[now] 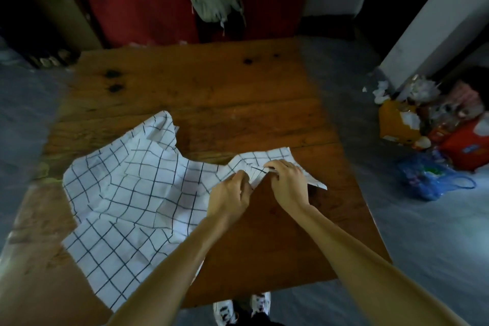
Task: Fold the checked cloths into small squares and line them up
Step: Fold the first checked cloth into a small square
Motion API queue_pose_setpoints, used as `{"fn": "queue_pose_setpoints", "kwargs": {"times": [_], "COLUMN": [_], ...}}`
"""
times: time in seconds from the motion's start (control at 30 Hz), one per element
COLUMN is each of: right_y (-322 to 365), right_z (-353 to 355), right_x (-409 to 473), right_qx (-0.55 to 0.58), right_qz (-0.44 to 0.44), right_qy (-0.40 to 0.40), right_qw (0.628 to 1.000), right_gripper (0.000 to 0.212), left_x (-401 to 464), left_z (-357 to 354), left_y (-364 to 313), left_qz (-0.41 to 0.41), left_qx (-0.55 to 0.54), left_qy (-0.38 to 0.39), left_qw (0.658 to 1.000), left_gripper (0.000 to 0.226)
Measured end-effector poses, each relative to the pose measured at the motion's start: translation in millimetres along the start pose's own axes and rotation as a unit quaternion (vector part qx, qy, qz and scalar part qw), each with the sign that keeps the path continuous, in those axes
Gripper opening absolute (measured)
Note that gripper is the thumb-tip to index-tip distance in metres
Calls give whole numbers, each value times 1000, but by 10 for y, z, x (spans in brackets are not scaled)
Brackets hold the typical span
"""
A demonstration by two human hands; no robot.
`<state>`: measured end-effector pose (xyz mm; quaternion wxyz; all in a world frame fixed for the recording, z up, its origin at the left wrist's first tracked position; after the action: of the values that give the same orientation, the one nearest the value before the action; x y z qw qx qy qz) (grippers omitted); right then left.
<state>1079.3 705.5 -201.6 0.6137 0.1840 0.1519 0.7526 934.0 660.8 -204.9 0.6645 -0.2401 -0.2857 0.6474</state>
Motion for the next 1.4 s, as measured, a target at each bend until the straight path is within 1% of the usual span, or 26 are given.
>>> {"fn": "queue_pose_setpoints", "kwargs": {"times": [0.03,0.17,0.23,0.37,0.43,0.47,0.53,0.6,0.63,0.8,0.87,0.93,1.0,1.07,1.17,1.2,1.27,1.3,1.33,1.4], "right_y": [31,162,207,197,165,146,99,56,34,-50,-92,-126,-167,-213,-298,-318,-369,-381,-371,-315], "right_z": [87,450,635,930,1047,1096,1139,1155,1168,1267,1302,1333,1351,1372,1425,1453,1471,1464,1460,1451], "right_x": [46,186,238,324,338,337,336,327,326,310,309,301,298,299,292,287,290,293,293,299], "right_qx": [7,37,66,140,180,205,242,251,254,286,296,299,298,309,317,320,324,324,320,309], "right_qz": [6,39,40,23,15,9,-4,-12,-16,-41,-55,-65,-73,-86,-100,-104,-112,-115,-120,-110], "right_qy": [5,24,27,32,31,30,36,39,39,39,32,21,15,11,2,-2,-2,4,13,34], "right_qw": [1000,998,997,989,983,978,970,967,966,957,953,952,952,947,943,942,939,939,940,944], "right_gripper": [33,40,39,38,35,33,32,32,32,27,28,26,24,25,26,26,25,26,26,28], "left_x": [68,348,459,592,635,655,682,692,694,709,702,693,687,683,679,673,665,671,685,708], "left_z": [75,290,403,653,673,662,614,541,502,344,294,313,363,428,518,552,609,611,579,511], "left_y": [-46,-210,-248,-221,-202,-204,-243,-291,-293,-161,-157,-221,-284,-305,-242,-220,-169,-149,-123,-116], "left_qz": [-7,-39,-28,25,33,24,-29,-87,-100,-74,-82,-101,-128,-141,-135,-132,-125,-122,-114,-102], "left_qx": [-7,-31,-29,-9,10,26,64,87,92,119,135,121,107,98,76,63,36,35,50,79], "left_qy": [-7,6,-5,-75,-61,-45,-9,24,38,79,88,67,36,20,19,16,8,12,28,55], "left_qw": [1000,999,999,997,998,998,997,992,990,987,983,985,985,985,988,989,992,992,992,990], "left_gripper": [18,32,34,40,44,46,44,39,36,29,26,17,15,18,21,26,44,48,44,22]}}
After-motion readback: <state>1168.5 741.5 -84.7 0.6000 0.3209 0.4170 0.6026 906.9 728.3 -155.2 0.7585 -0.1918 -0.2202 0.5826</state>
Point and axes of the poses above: each hand's wrist, its own x-axis towards the middle knuckle, its own z-axis out of the back of the hand, y = z × x, the point moved 7 cm from there along x, towards the middle knuckle, and after that the axes turned 7 degrees about -x, right-handed, at the moved point
